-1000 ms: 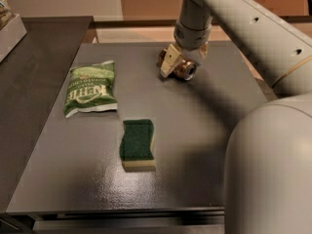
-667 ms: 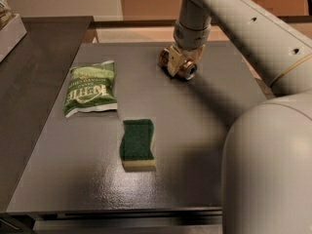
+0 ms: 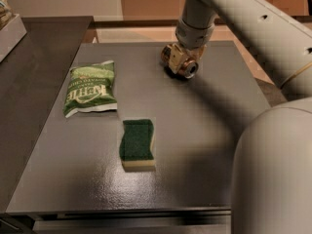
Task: Place orange can upright
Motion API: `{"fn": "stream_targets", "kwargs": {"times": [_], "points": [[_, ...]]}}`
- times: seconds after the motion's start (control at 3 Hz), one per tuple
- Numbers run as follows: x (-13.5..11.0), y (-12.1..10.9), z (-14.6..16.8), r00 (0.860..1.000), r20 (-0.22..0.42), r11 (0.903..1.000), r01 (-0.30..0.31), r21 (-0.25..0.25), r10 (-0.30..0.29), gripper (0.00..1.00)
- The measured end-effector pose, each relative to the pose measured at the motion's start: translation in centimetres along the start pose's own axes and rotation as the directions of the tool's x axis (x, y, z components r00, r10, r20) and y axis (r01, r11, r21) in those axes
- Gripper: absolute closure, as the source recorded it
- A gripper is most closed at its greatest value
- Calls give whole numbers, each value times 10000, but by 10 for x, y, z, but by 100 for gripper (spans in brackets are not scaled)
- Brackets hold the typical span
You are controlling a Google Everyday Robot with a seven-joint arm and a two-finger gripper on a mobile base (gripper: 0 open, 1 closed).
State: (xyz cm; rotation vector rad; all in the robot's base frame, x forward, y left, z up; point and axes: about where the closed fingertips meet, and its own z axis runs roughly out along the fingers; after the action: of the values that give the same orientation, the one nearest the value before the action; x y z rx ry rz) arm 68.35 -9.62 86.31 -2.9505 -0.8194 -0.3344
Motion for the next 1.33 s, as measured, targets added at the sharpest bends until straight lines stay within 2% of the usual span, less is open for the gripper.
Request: {"fn": "stream_targets", "kwargs": {"times": [0.33, 0.67, 1.0, 1.33], "points": [[-2, -7, -7, 9995, -214, 9996, -224, 169, 228, 100], [-4, -27, -23, 9948, -454, 9952, -889, 409, 908, 100], [-7, -50, -46, 9520, -710, 9541, -2942, 563, 2977, 100], [-9, -59, -56, 8926, -792, 8958, -4398, 639, 4438, 100]]}}
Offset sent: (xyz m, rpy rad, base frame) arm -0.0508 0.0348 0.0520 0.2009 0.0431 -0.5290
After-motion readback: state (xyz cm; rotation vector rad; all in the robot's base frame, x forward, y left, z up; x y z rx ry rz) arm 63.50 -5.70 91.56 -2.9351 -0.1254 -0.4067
